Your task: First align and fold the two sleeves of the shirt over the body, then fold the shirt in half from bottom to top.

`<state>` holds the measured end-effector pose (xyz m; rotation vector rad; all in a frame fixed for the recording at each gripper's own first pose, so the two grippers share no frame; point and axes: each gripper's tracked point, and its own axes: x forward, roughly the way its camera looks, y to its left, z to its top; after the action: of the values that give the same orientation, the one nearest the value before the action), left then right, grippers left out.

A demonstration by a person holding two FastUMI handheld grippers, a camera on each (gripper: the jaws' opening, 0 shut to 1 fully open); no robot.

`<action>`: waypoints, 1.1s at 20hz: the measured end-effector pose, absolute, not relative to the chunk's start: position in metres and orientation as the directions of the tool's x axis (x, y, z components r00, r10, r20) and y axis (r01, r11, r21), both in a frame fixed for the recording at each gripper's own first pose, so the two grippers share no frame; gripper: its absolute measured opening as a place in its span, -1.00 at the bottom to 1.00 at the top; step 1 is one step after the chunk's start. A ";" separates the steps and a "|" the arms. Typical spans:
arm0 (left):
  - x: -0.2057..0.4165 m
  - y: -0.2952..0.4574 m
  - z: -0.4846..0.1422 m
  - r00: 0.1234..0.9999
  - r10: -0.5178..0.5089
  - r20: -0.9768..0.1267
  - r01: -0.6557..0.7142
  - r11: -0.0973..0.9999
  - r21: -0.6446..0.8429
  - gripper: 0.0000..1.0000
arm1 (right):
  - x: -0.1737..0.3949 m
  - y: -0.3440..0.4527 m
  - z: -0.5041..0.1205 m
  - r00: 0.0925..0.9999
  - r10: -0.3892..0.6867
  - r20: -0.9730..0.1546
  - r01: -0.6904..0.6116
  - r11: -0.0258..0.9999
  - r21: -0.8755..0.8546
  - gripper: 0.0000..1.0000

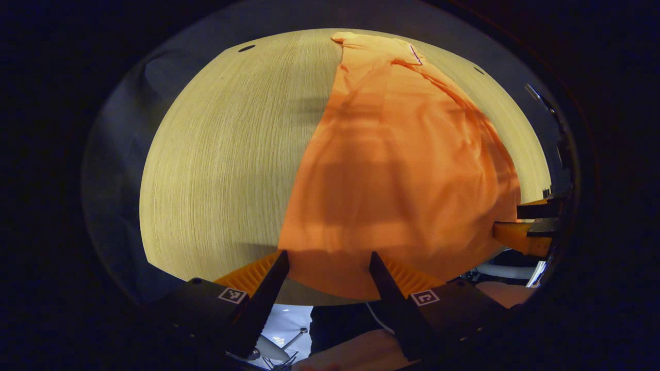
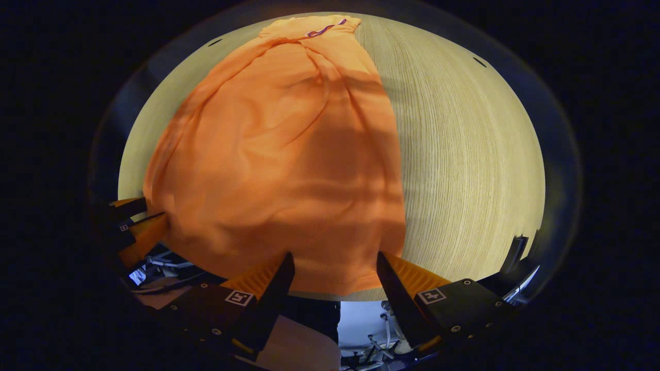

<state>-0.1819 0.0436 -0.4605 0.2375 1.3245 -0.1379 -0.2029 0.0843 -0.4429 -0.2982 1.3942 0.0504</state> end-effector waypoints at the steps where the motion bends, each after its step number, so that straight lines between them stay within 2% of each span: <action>1: -0.181 0.043 -0.461 0.243 0.033 -0.970 0.234 0.968 0.092 0.97 | -0.203 0.085 -0.442 0.185 -0.139 -0.973 -0.209 0.962 -0.177 0.99; 4: -0.184 0.042 -0.461 0.255 0.027 -0.967 0.237 0.967 0.090 0.97 | -0.203 0.086 -0.442 0.205 -0.134 -0.970 -0.191 0.966 -0.173 0.97; 5: -0.180 0.038 -0.461 0.265 0.021 -0.964 0.246 0.965 0.089 0.94 | -0.204 0.087 -0.442 0.218 -0.133 -0.967 -0.180 0.968 -0.174 0.69; 6: -0.178 0.034 -0.462 0.283 0.012 -0.959 0.255 0.963 0.087 0.71 | -0.205 0.088 -0.442 0.227 -0.132 -0.965 -0.173 0.969 -0.174 0.53; 7: -0.178 0.030 -0.462 0.290 0.005 -0.957 0.271 0.959 0.088 0.36 | -0.205 0.089 -0.443 0.236 -0.132 -0.963 -0.175 0.969 -0.175 0.19; 8: -0.178 0.025 -0.462 0.294 -0.003 -0.956 0.293 0.952 0.087 0.02 | -0.205 0.088 -0.443 0.243 -0.131 -0.961 -0.183 0.967 -0.178 0.00; 9: -0.176 0.020 -0.462 0.301 -0.014 -0.954 0.308 0.948 0.084 -0.13 | -0.204 0.089 -0.442 0.251 -0.127 -0.960 -0.190 0.966 -0.177 -0.39; 10: -0.175 0.017 -0.463 0.305 -0.021 -0.952 0.316 0.945 0.080 -0.58 | -0.204 0.088 -0.442 0.258 -0.116 -0.959 -0.182 0.969 -0.166 -0.53; 11: -0.175 0.017 -0.462 0.305 -0.022 -0.952 0.316 0.945 0.079 -0.78 | -0.206 0.090 -0.445 0.256 -0.090 -0.963 -0.181 0.973 -0.140 -0.87; 12: -0.174 0.015 -0.462 0.321 -0.050 -0.946 0.307 0.950 0.054 -0.95 | -0.207 0.091 -0.442 0.256 -0.067 -0.964 -0.171 0.979 -0.114 -0.86; 14: -0.177 0.014 -0.462 0.305 -0.094 -0.948 0.276 0.961 -0.007 -0.98 | -0.206 0.093 -0.441 0.261 -0.025 -0.965 -0.121 0.991 -0.058 -0.86; 15: -0.179 0.017 -0.461 0.295 -0.095 -0.951 0.262 0.965 -0.015 -0.98 | -0.215 0.095 -0.440 0.232 0.006 -0.973 -0.109 0.994 -0.020 -0.99; 17: -0.182 0.021 -0.462 0.288 -0.087 -0.954 0.243 0.970 -0.016 -0.99 | -0.213 0.096 -0.442 0.232 0.030 -0.972 -0.073 0.997 0.013 -0.99; 22: -0.183 0.024 -0.440 0.298 -0.098 -0.949 0.196 0.980 -0.040 -0.99 | -0.208 0.106 -0.415 0.266 0.067 -0.962 -0.102 0.994 0.041 -1.00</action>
<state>-0.1830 0.0237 -0.4395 0.0893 1.2534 -0.1957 -0.2085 0.1059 -0.4153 -0.0310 1.2969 0.1137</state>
